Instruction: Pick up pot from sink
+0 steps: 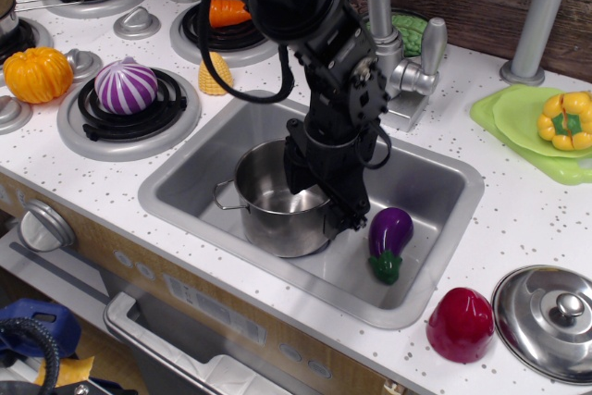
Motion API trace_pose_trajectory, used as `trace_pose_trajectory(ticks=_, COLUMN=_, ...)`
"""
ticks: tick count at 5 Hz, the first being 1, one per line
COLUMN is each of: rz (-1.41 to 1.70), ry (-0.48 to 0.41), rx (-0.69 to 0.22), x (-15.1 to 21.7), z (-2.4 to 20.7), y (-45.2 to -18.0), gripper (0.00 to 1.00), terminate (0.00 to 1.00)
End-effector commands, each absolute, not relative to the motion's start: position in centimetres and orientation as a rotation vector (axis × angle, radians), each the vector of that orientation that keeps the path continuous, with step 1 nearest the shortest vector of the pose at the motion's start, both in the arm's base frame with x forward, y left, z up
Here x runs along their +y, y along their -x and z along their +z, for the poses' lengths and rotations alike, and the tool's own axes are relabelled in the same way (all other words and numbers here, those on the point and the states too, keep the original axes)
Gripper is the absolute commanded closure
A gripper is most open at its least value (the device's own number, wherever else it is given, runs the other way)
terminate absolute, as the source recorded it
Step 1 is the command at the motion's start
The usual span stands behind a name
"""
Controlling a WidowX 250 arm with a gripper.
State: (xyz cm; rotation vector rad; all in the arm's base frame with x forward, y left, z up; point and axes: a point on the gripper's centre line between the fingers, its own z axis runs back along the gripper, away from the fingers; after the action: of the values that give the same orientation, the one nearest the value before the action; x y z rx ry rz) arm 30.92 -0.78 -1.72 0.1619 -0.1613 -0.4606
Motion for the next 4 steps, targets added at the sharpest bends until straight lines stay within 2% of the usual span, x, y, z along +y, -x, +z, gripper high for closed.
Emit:
trace_pose_trajectory(ticks=1, rz=-0.439, ry=-0.143, rx=-0.224, x=-0.25, z=-1.95, y=-31.50, gripper=0.00, terminate=0.00)
trace_pose_trajectory(ticks=2, rz=-0.413, ry=-0.123, rx=-0.247, x=-0.43, z=-2.51, y=-31.60, gripper=1.00, terminate=0.00)
trace_pose_trajectory(ticks=4, rz=-0.397, ry=-0.109, rx=-0.263, x=-0.64, z=-2.69, y=-31.60, gripper=1.00, terminate=0.00)
